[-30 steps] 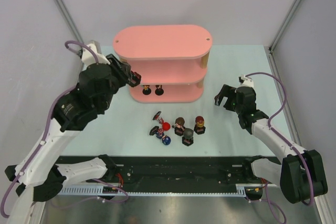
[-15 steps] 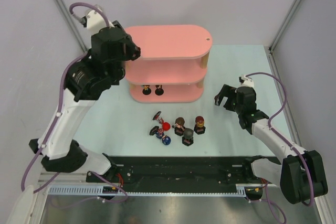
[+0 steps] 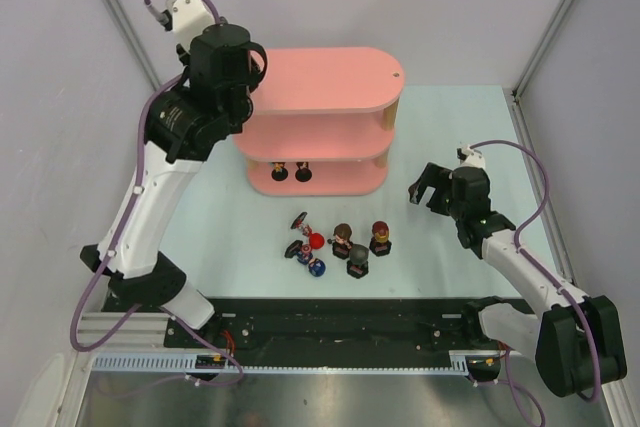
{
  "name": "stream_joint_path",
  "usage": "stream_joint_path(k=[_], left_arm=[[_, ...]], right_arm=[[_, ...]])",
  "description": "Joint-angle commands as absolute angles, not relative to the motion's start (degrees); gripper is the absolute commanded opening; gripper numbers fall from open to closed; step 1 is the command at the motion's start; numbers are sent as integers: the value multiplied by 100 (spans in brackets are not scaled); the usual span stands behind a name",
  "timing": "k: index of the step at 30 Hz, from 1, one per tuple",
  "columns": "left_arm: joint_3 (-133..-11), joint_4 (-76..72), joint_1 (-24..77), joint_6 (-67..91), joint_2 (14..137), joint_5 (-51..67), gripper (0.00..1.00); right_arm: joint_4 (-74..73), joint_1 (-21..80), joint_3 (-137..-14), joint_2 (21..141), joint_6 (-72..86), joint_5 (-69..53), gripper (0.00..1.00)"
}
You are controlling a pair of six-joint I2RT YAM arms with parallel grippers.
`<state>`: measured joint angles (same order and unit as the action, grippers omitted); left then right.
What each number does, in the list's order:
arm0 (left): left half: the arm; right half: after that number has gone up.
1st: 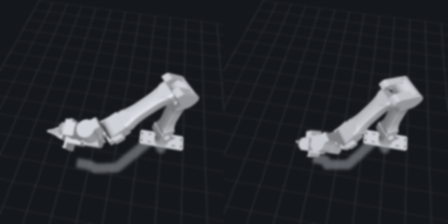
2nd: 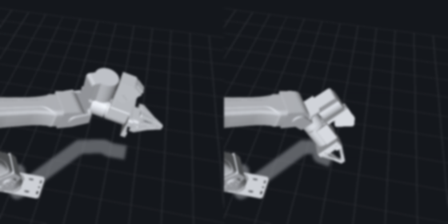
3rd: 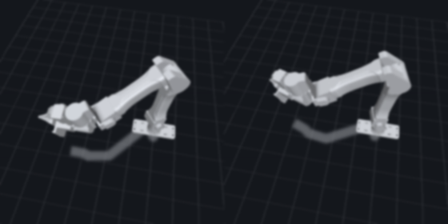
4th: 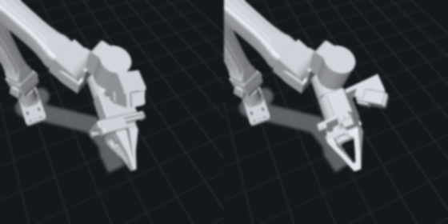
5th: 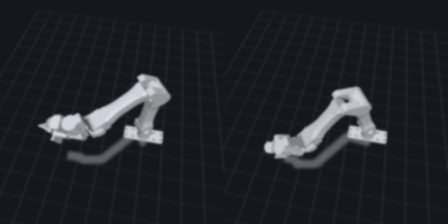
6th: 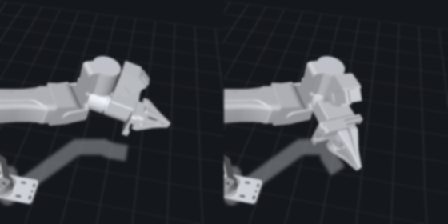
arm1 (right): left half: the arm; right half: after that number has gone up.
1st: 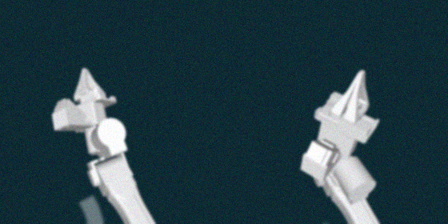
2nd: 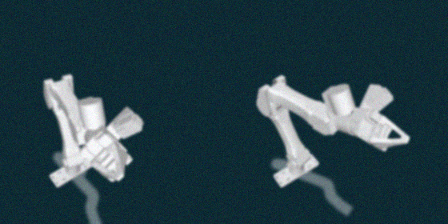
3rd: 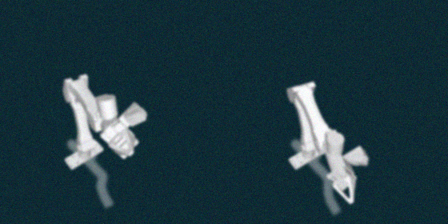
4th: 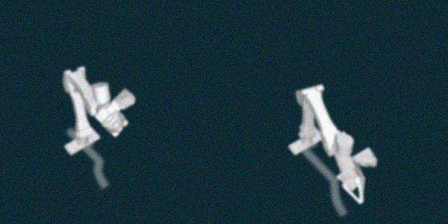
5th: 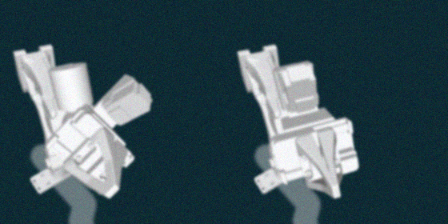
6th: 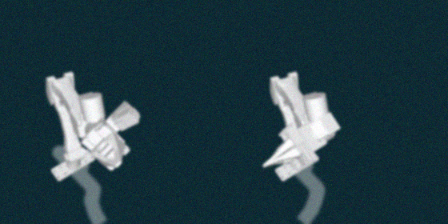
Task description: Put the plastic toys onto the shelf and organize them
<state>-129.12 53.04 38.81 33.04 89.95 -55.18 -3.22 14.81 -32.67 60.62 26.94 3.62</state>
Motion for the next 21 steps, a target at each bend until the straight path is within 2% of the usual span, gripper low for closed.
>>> stream_joint_path(k=[1, 21], left_arm=[[-13149, 5036, 3683, 3664, 9105, -5353, 0], [-13043, 4878, 3463, 4728, 9439, -5546, 0]], right_arm=[[-352, 1503, -3375, 6012, 2786, 264, 100], [-396, 1494, -3375, 6170, 2830, 308, 100]])
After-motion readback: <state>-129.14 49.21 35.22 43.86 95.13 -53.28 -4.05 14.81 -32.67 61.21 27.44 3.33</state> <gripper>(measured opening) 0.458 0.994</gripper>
